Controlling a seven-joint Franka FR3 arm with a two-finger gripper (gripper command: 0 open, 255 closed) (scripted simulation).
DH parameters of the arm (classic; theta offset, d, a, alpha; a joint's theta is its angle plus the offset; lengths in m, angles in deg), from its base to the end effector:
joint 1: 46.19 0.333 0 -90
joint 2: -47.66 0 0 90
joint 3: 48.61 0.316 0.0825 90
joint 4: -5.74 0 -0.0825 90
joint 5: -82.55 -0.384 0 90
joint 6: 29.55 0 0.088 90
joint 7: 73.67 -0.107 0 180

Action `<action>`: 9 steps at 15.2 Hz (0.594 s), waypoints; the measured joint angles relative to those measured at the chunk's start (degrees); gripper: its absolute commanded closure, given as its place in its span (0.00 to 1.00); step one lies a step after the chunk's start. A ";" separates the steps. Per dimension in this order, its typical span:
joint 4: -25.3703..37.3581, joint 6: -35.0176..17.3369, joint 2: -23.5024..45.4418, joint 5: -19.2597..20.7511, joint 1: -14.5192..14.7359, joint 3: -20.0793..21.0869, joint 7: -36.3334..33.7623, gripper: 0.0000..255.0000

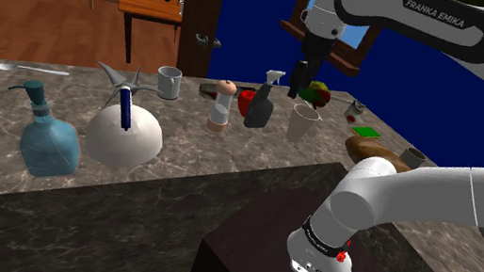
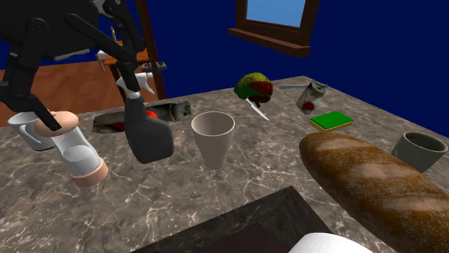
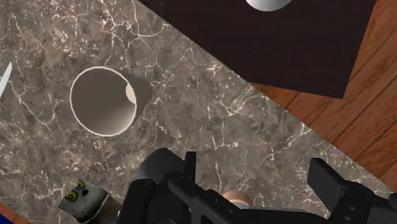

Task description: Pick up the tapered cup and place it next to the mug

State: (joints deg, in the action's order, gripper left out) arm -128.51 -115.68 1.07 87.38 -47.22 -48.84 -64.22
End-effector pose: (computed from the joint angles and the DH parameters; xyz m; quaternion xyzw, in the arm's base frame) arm 0.2923 -0.0163 0.5993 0.9967 0.0697 -0.0171 0.0392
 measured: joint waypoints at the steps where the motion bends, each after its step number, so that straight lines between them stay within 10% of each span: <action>1: 0.00 0.00 0.00 0.00 0.00 0.00 0.00 0.00; 9: -10.08 -8.54 -3.23 7.84 -0.86 -8.58 12.56 0.00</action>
State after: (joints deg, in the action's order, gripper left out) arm -138.59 -124.21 -2.16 95.23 -48.08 -57.42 -51.66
